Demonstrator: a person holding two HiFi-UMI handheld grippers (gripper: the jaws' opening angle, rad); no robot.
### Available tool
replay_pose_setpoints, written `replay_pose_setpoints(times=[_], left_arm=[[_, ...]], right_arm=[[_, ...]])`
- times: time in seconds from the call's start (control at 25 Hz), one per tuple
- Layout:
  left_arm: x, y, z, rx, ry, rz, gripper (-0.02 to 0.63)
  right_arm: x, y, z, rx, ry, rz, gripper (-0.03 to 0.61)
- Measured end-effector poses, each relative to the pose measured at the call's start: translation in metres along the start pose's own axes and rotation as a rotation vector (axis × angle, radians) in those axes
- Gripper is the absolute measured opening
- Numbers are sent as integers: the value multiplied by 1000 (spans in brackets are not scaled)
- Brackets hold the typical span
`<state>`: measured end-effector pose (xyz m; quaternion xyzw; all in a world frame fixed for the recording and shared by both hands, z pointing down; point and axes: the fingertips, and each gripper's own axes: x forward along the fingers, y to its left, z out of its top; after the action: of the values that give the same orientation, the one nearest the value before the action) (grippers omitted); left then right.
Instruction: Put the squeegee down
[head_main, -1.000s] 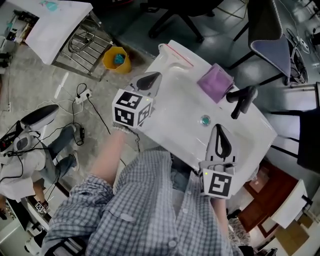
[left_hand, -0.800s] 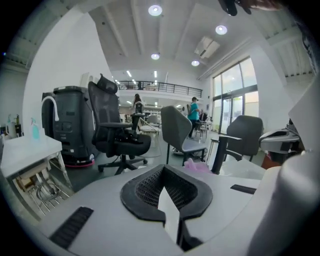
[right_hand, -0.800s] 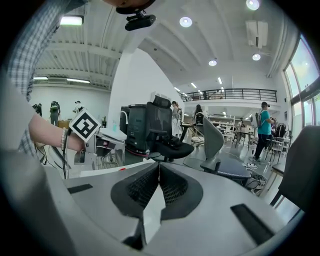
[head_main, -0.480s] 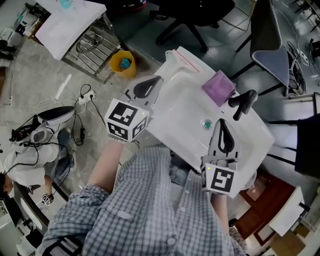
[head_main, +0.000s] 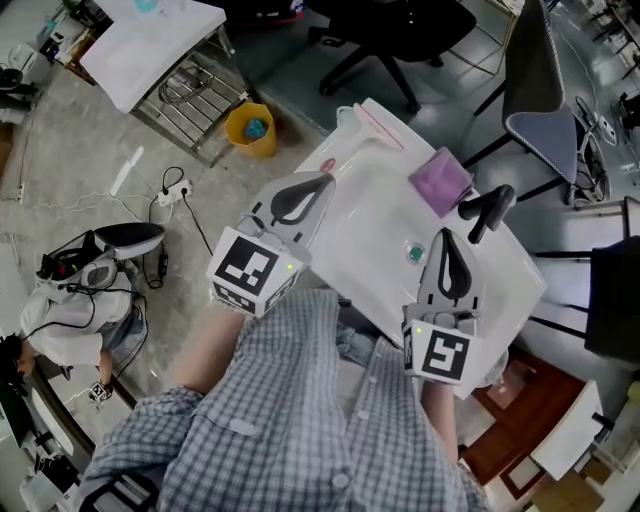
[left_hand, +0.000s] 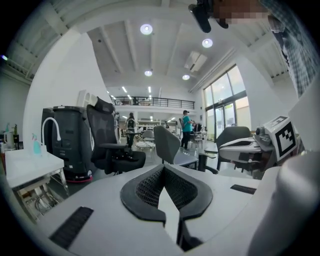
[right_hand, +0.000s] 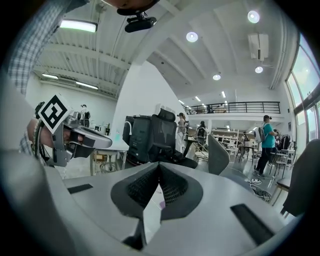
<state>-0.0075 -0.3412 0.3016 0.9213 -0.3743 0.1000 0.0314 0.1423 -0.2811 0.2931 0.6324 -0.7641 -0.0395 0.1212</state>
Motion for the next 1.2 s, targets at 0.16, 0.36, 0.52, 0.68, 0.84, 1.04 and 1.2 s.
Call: replay_pose_setpoints(times=[0.16, 0.36, 0.52, 0.68, 0.84, 1.04, 1.2], left_arm=[[-5, -12, -2, -28, -2, -14, 6], [-4, -20, 2, -17, -10, -22, 6], [-3, -24, 6, 28, -8, -35, 6], [-5, -26, 8, 33, -13, -40, 6], [-6, -28, 8, 28, -14, -40, 6], [-9, -28, 5, 15, -19, -38, 6], [-9, -25, 1, -1, -13, -32, 6]], right_arm=[[1, 6, 11, 3, -38, 8, 9], [0, 9, 14, 8, -46, 23, 9], [-1, 10, 14, 5, -46, 32, 9], [-2, 13, 16, 10, -49, 38, 9], [-5, 15, 16, 8, -48, 46, 9], [-7, 19, 14, 2, -42, 54, 9], [-5, 21, 13, -3, -40, 53, 9]])
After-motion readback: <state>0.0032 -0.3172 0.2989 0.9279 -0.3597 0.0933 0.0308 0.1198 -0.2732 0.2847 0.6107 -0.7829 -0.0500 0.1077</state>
